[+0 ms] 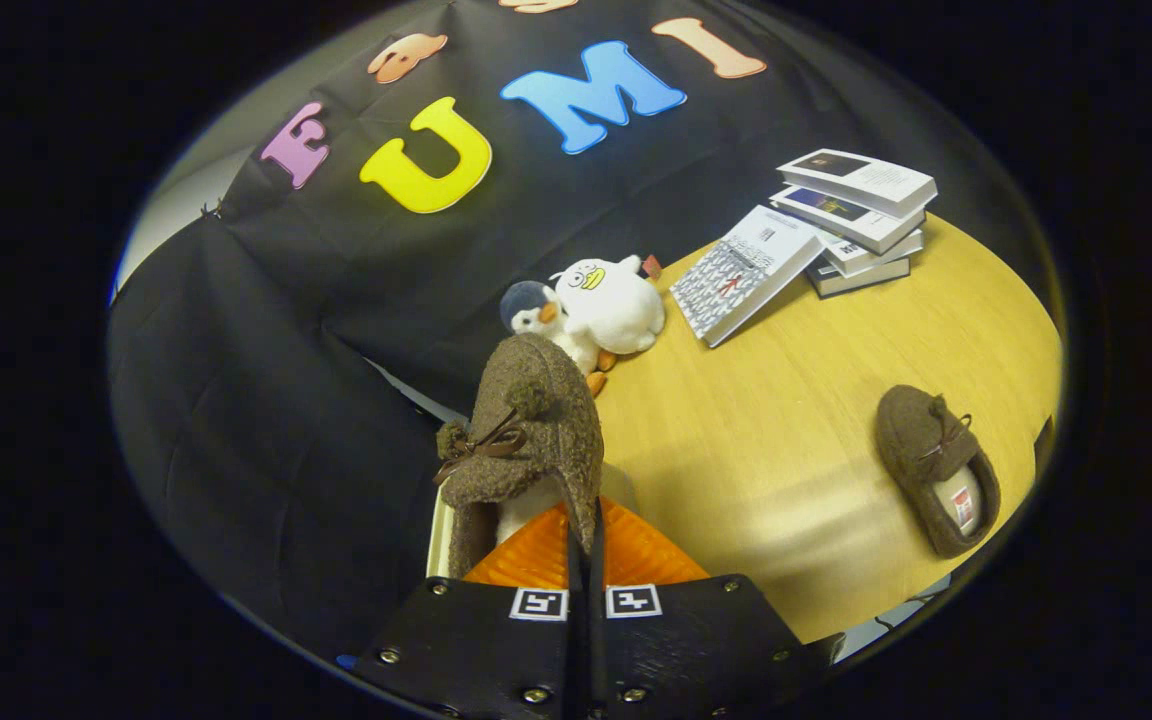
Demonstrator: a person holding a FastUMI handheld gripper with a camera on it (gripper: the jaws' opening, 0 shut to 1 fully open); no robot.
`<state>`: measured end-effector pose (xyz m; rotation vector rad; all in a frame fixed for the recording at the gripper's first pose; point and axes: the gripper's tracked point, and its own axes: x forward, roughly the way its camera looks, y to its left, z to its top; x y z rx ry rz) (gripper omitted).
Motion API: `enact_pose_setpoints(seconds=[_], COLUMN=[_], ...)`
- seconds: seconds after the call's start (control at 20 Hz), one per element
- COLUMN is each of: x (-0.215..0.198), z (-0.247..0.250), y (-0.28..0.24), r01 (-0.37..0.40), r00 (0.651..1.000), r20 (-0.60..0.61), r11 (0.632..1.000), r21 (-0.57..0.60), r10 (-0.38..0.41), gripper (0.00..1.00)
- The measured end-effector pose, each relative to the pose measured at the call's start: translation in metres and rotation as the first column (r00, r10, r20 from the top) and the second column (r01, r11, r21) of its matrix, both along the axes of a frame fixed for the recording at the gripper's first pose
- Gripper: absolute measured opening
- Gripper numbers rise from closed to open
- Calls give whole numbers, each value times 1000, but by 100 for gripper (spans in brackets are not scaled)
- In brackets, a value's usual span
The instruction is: Open the storage box then place both shoes into the box .Put the left shoe in first, then the right shoe, with the right side of both shoes facing outward in a uniform manner.
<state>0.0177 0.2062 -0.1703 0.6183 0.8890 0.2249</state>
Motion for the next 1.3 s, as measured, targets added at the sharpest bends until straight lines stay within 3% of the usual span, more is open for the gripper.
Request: enact_pose_setpoints(seconds=[0.3,0.55,0.8,1.3], x=[-5,-13,-15,-31], z=[-16,-42,-67,-119], y=[87,136,155,180], r01=[-81,-89,-73,-133], r00=[997,995,995,979], r20=[8,-37,-67,-164], r11=[997,996,997,987], r21=[-2,14,-11,-86], r10=[81,90,72,118], gripper=[0,0,0,3])
